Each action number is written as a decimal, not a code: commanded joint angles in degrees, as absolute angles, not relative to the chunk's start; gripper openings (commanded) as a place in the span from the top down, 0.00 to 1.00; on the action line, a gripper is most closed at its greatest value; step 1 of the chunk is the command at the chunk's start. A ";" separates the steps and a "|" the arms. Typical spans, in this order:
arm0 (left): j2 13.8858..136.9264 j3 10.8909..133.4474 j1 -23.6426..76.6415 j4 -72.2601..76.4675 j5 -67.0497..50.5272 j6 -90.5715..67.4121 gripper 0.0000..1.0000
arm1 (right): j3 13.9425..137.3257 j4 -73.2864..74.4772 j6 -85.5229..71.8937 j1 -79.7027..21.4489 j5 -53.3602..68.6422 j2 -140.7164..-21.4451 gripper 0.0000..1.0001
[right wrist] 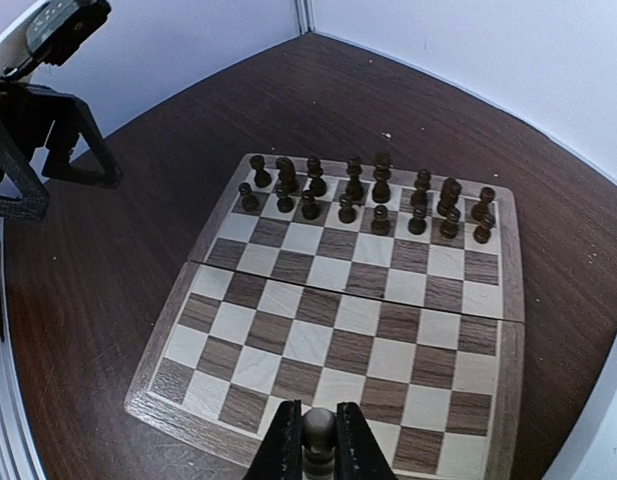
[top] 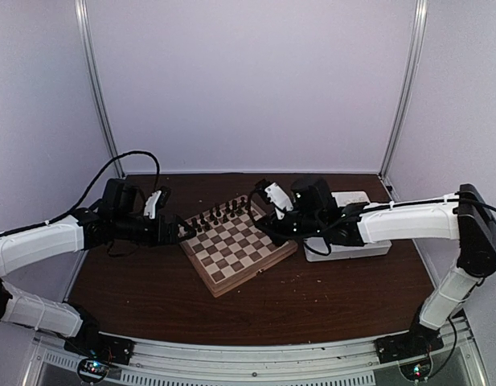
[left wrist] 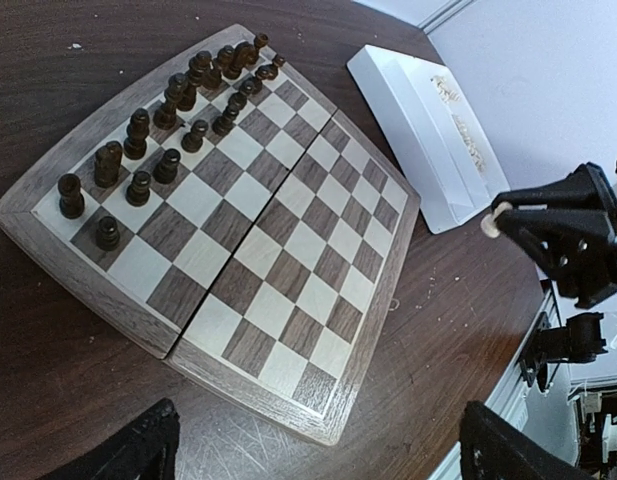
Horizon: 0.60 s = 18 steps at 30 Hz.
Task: Set up the chess pieces on the board
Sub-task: Place the chess piece on the chessboard.
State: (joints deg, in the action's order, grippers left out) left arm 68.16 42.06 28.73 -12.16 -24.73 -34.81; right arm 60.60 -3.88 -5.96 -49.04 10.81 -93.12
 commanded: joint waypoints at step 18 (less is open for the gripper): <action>66.15 40.61 29.00 -11.61 -24.52 -32.97 0.02 | 60.21 -34.04 -9.67 -61.60 -6.96 -113.98 0.92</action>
State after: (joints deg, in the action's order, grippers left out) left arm 67.02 40.97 28.73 -12.10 -24.62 -34.35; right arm 60.53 -27.40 -8.80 -60.34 -4.01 -111.96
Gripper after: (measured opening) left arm 0.976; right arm 0.096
